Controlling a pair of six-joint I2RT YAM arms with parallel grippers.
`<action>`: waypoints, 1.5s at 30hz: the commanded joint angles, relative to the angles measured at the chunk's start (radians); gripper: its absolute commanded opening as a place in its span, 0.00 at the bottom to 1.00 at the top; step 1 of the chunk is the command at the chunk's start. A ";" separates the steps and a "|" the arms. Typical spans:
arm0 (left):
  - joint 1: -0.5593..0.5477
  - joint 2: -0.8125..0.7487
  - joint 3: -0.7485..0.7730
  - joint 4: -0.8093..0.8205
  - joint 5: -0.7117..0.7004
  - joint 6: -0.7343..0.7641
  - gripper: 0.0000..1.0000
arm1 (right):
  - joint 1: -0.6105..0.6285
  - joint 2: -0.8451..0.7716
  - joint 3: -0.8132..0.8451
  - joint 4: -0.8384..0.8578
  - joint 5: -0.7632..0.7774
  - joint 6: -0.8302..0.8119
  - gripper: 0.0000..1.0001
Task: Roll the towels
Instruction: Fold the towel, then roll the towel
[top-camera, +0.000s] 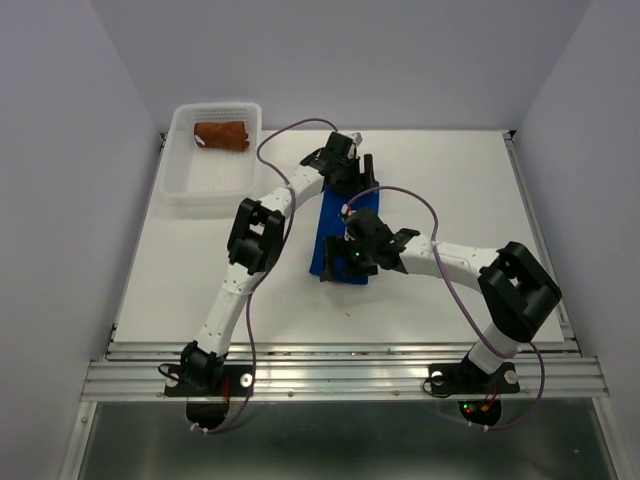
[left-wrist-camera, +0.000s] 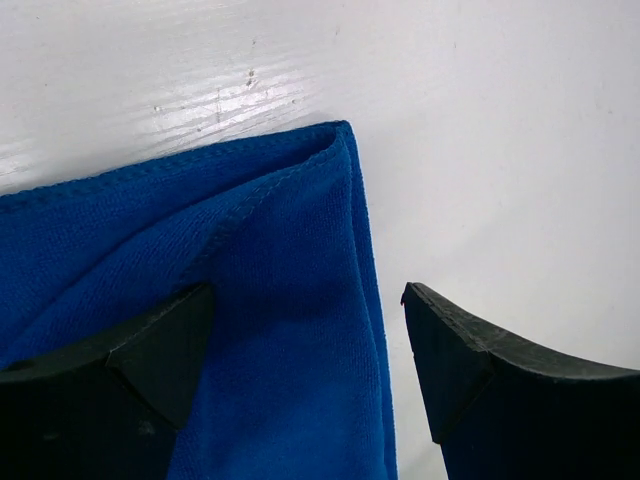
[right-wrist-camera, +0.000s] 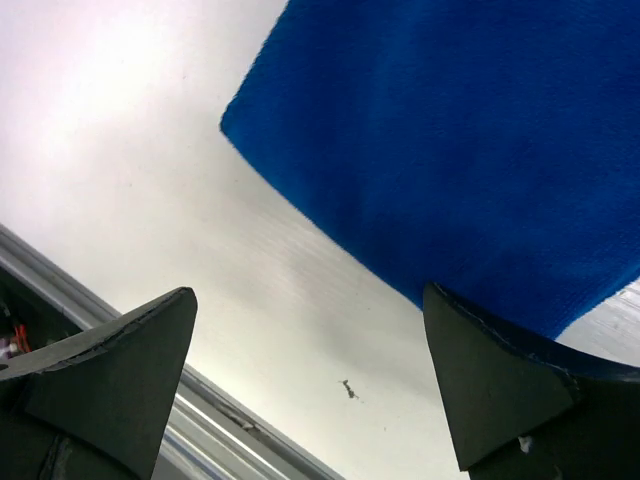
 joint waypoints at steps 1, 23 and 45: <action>-0.003 -0.074 -0.008 -0.030 -0.141 0.049 0.88 | 0.020 -0.012 0.066 -0.090 0.013 -0.081 1.00; 0.074 -0.228 0.079 -0.012 -0.432 0.177 0.99 | 0.072 -0.145 0.136 -0.201 0.276 -0.697 1.00; 0.066 -0.990 -1.012 0.092 -0.395 -0.130 0.99 | 0.072 0.072 0.036 -0.084 0.243 -0.767 0.20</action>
